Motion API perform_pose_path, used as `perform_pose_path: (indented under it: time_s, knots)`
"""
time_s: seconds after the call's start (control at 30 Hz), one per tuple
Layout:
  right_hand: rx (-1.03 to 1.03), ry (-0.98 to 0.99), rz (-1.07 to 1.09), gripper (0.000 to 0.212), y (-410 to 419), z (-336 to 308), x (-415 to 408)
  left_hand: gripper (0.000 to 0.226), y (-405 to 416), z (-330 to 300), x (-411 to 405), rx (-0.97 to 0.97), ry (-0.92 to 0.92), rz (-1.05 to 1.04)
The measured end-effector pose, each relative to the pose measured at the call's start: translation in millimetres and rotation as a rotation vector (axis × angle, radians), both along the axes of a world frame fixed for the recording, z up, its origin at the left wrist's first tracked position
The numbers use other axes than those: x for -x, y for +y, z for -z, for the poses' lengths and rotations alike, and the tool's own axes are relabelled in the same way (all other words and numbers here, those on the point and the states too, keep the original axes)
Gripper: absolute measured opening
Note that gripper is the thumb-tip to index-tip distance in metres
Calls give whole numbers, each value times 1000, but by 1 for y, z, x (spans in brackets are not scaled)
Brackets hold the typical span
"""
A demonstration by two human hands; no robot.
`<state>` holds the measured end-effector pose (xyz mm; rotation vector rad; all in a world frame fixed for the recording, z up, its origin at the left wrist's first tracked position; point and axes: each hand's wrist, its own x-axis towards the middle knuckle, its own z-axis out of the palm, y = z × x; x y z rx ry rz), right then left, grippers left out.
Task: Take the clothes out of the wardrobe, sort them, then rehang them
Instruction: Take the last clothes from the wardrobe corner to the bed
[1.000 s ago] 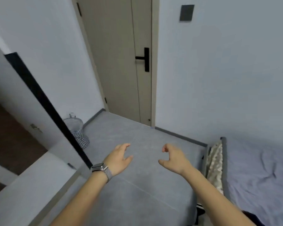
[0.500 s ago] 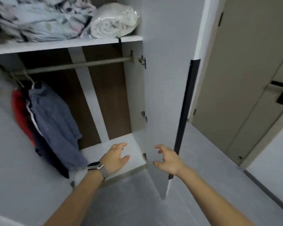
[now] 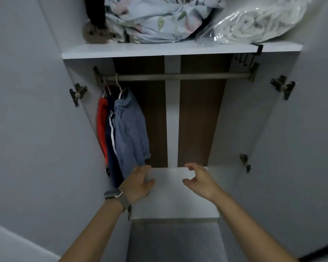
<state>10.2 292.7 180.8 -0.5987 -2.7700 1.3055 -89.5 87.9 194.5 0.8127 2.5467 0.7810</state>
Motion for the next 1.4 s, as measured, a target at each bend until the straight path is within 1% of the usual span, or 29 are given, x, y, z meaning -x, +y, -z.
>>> perform_pose_path:
  time_s: [0.1,0.17,0.23,0.37,0.5,0.67,0.73,0.8,0.87,0.9,0.97,1.03,1.13,1.2,1.27,1.3,1.37,1.4]
  knots:
    - [14,5,-83,54,13,-1,58,48,4,2,37,-35,3,-67]
    - [7,8,-138,54,22,-3,97,43,9,-1,66,-48,54,-123]
    - [8,9,-183,54,30,-8,135,43,14,-6,95,-66,85,-200]
    - [22,-19,-297,53,36,-20,203,44,21,-19,142,-119,73,-310]
    - [28,-56,-394,53,29,-24,262,40,22,-21,174,-167,119,-425]
    - [83,-96,-443,46,4,-16,322,36,7,-19,218,-194,184,-479]
    - [122,-74,-413,47,-8,-20,345,35,2,-22,233,-216,184,-482]
    - [217,31,-312,47,-21,-32,366,34,-2,-24,246,-237,193,-484]
    - [362,141,-201,44,-33,-50,385,35,-5,-24,259,-259,201,-490]
    - [396,190,-170,41,-38,-60,395,35,-7,-23,265,-261,195,-491]
    - [351,240,-162,40,-46,-74,414,35,-9,-22,277,-264,170,-480]
    - [320,232,-149,47,-51,-82,429,35,-11,-21,286,-291,145,-469]
    - [364,172,-97,54,-56,-84,446,35,-12,-18,295,-321,132,-444]
    - [422,108,-59,46,-61,-83,455,35,-13,-15,299,-336,142,-446]
    - [469,67,-56,28,-67,-80,462,35,-13,-13,303,-352,171,-454]
    - [485,51,-58,24,-69,-81,464,35,-13,-13,306,-357,187,-459]
    - [527,20,-53,26,-70,-83,469,37,-12,-15,312,-366,235,-471]
    - [545,11,-34,21,-70,-85,469,38,-10,-15,316,-373,262,-488]
